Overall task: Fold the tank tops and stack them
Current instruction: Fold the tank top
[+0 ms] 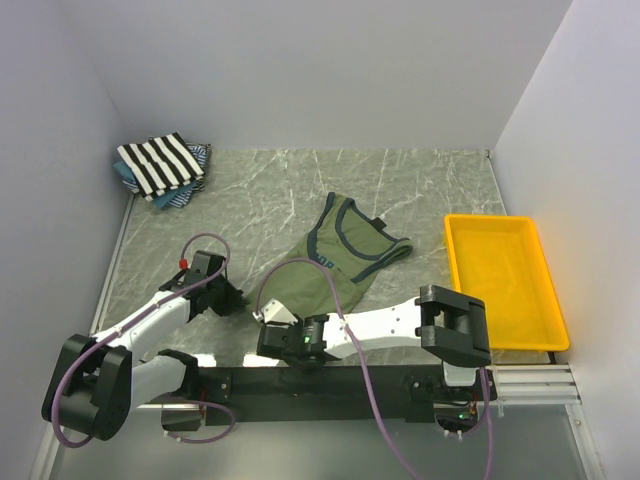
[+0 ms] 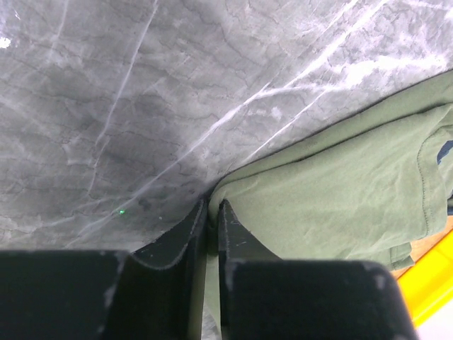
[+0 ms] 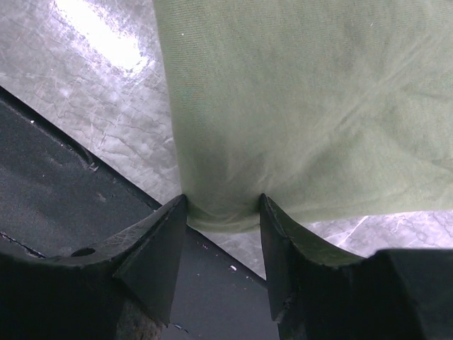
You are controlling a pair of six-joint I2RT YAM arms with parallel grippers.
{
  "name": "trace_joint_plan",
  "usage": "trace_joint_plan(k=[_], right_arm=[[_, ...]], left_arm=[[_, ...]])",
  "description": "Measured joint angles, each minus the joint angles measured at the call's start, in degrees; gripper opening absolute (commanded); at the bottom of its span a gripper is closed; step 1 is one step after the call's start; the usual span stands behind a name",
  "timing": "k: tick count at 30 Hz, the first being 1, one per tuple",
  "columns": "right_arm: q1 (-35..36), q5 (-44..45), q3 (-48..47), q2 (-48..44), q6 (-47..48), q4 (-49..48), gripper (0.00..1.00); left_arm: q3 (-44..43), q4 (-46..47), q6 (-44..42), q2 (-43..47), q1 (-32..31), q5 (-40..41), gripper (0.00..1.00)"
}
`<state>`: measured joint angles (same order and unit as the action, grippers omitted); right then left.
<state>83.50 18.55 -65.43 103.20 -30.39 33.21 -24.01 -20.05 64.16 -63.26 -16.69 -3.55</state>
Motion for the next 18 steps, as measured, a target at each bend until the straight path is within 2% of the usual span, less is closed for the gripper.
trace_joint_plan(k=[6,11,12,15,16,18], right_arm=[[0.50,-0.04,-0.02,0.22,0.20,-0.09,0.59],[0.74,-0.13,-0.24,1.09,0.20,-0.85,0.53],[0.74,-0.20,-0.24,1.11,0.22,-1.03,0.51],[0.74,-0.22,-0.24,1.27,0.22,-1.33,0.33],[0.74,-0.22,-0.26,1.33,0.24,-1.42,0.20],[0.72,-0.04,-0.85,1.86,0.57,-1.05,0.08]], left_arm=[[0.00,0.02,0.00,0.00,0.00,0.00,0.01],[0.00,0.02,-0.04,0.00,0.02,0.02,0.01],[0.00,0.00,-0.07,0.00,0.09,0.00,0.01],[0.00,-0.02,-0.28,-0.02,0.28,0.04,0.01],[-0.02,-0.04,-0.48,-0.02,0.44,0.04,0.01],[-0.20,-0.35,-0.85,-0.02,0.87,0.17,0.01]])
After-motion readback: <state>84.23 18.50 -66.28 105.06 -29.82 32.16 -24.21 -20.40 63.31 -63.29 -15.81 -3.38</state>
